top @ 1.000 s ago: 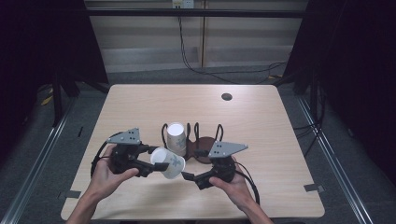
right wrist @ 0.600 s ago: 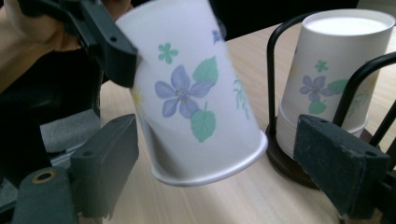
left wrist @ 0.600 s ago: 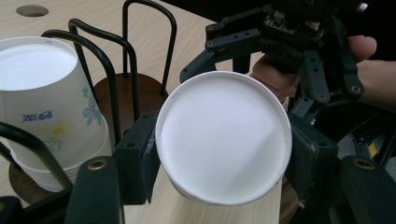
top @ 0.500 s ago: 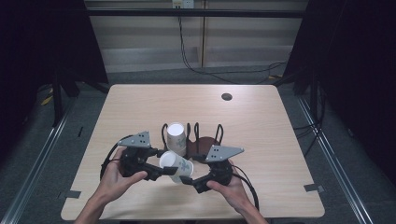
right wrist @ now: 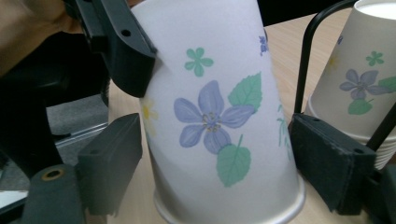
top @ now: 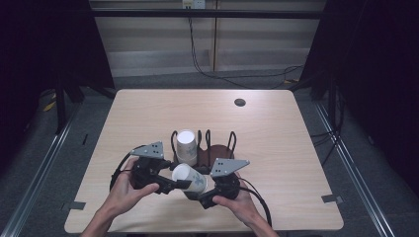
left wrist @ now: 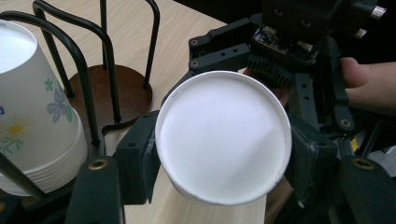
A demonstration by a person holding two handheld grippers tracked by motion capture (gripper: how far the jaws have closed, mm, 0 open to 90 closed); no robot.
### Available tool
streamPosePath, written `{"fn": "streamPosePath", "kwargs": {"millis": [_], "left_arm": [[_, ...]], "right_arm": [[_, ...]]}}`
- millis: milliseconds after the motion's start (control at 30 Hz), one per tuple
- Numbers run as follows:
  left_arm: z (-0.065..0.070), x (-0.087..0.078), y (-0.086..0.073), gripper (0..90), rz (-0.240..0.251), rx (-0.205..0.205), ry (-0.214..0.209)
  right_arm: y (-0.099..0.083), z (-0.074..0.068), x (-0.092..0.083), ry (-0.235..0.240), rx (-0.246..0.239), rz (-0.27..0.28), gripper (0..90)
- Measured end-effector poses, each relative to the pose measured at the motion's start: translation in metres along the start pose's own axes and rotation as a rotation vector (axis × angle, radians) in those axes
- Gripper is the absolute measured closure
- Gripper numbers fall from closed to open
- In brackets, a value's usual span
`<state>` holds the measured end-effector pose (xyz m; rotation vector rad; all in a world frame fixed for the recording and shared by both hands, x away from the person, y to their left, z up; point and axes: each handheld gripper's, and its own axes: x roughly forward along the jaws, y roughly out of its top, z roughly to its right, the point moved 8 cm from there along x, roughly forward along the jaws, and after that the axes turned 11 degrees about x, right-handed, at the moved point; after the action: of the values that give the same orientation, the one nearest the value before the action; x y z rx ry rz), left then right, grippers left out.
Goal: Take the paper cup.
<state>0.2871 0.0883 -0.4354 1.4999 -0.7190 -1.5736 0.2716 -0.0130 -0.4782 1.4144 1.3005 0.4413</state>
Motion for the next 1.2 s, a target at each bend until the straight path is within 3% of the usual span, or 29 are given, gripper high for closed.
{"fn": "streamPosePath", "kwargs": {"millis": [367, 567, 933, 1200], "left_arm": [[-0.0010, 0.0011, 0.0016, 36.4, 0.018, -0.027, -0.018], [-0.0031, 0.0008, -0.0005, 36.4, 0.028, -0.067, -0.045], [-0.0057, 0.0004, -0.0015, 33.8, 0.036, -0.050, -0.032], [-0.0033, 0.0071, -0.0023, 21.3, 0.009, -0.039, -0.038]], "right_arm": [[-0.0051, 0.0030, 0.0000, -0.001, -0.004, -0.011, 19.5], [-0.0057, 0.0002, -0.0005, 0.004, -0.022, -0.013, 24.2], [-0.0044, 0.0001, -0.0017, -0.004, -0.031, -0.023, 29.5], [-0.0042, 0.0008, -0.0046, 0.013, -0.018, -0.040, 30.6]]}}
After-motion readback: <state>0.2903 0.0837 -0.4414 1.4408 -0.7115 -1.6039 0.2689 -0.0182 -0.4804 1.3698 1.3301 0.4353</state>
